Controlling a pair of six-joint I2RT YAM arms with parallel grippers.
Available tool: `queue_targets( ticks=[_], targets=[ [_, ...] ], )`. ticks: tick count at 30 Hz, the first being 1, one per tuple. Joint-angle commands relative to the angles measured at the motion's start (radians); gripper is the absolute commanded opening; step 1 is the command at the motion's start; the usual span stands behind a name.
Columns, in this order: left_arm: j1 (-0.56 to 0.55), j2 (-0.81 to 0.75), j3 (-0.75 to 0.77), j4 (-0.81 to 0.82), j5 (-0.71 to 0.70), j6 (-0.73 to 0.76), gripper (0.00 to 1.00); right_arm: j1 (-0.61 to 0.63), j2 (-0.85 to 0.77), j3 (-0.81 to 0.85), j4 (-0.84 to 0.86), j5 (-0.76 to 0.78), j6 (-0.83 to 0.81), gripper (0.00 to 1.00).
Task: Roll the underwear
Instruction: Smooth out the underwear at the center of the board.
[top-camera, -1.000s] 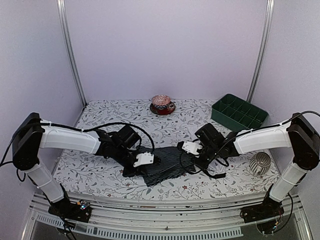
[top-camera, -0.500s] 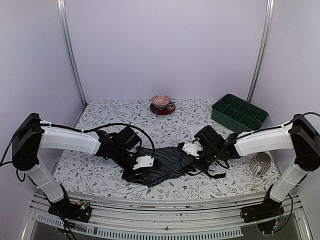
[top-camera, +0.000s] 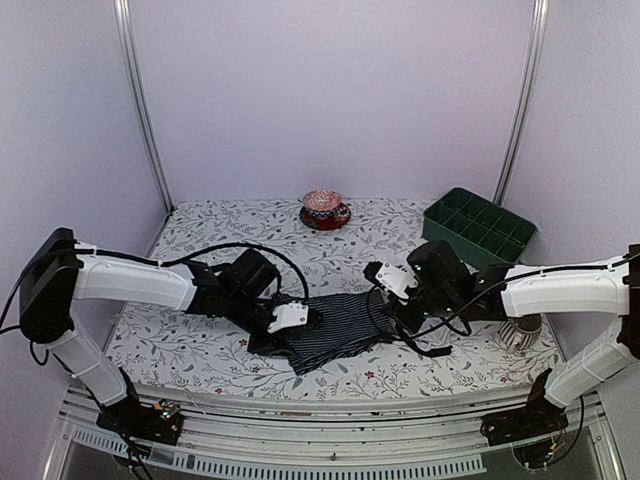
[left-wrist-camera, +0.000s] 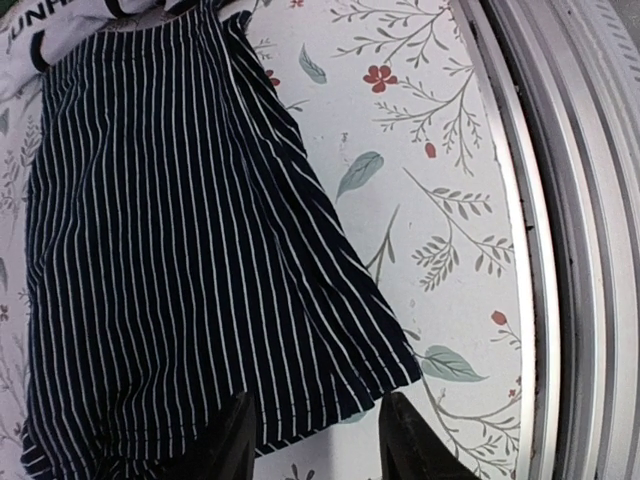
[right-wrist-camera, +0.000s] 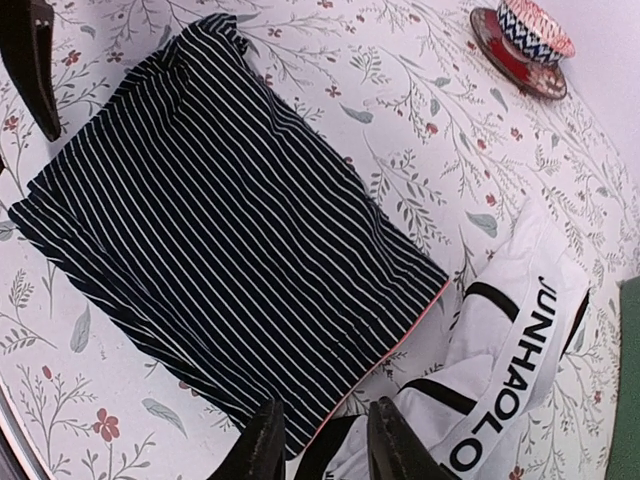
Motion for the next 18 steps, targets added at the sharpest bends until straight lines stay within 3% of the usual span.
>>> queue_targets(
  ticks=[1,3,8,18],
  targets=[
    [0.001,0.053,0.013,0.043,-0.024,-0.026,0.43,0.006,0.106,0.041,-0.009,0.000,0.066,0.25],
    [-0.008,0.066,0.005,0.040,-0.031,-0.016,0.43,0.006,0.159,0.051,-0.022,-0.012,0.080,0.21],
    [-0.041,0.069,-0.037,0.076,-0.072,0.003,0.56,0.007,0.236,0.044,-0.026,-0.040,0.095,0.20],
    [-0.095,0.098,-0.066,0.104,-0.189,-0.004,0.67,0.009,0.271,0.037,-0.120,-0.048,0.127,0.13]
  ],
)
